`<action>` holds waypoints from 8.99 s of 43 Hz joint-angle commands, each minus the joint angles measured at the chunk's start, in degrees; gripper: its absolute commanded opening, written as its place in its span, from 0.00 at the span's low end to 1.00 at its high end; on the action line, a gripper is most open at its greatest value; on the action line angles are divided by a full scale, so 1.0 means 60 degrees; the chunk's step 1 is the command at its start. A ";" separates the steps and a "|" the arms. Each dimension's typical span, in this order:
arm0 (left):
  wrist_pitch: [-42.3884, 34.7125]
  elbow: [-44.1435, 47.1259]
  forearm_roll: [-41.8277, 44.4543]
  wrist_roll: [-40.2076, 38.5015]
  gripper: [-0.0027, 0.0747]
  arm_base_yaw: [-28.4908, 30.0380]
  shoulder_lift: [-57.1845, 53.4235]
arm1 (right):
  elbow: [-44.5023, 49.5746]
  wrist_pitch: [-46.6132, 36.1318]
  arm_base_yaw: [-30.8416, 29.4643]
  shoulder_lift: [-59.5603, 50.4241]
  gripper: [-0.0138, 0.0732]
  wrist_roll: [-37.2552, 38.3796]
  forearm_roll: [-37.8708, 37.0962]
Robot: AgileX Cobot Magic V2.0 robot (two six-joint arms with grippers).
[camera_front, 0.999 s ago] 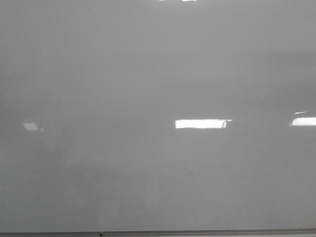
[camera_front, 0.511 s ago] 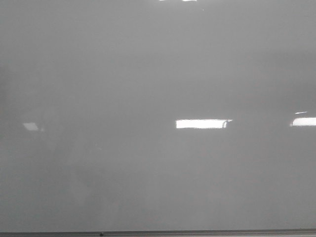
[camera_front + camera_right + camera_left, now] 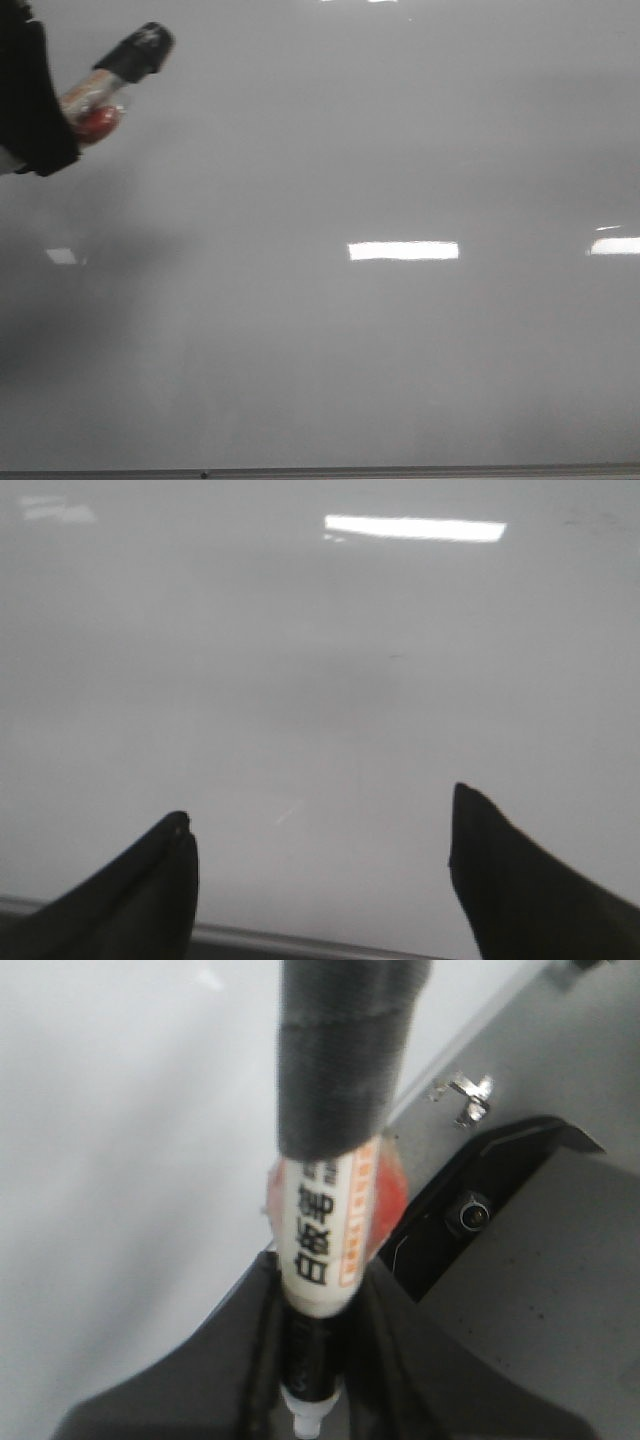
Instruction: Write number 8 on whiteboard
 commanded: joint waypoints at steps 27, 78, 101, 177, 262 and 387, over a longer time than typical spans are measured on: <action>0.0245 -0.0683 0.1010 0.0916 0.01 -0.3889 -0.0314 | -0.4114 0.2036 0.5506 0.5647 0.79 -0.7308 0.4417; -0.0543 -0.0683 0.0749 0.0780 0.01 -0.3871 -0.0437 | -0.4735 0.2197 0.5771 0.7143 0.12 -0.8622 0.5714; -0.3051 0.1765 -0.0643 0.0070 0.46 -0.2496 -0.2575 | -0.3751 0.2078 0.3741 0.6423 0.09 -0.8580 0.6363; -0.7405 0.7356 -0.3112 0.0070 0.01 -0.1086 -0.9096 | -0.3451 -0.1945 0.2991 0.9535 0.09 -0.8580 0.8375; -0.4695 0.4711 -0.2360 0.2637 0.50 -0.1086 -0.6359 | -0.6127 0.1516 0.5793 0.8224 0.09 -1.0786 0.4377; -1.2984 0.5990 -0.3371 -0.0763 0.01 0.3304 -0.0470 | 0.1816 -0.1940 0.1389 -0.1140 0.08 -0.4221 0.4150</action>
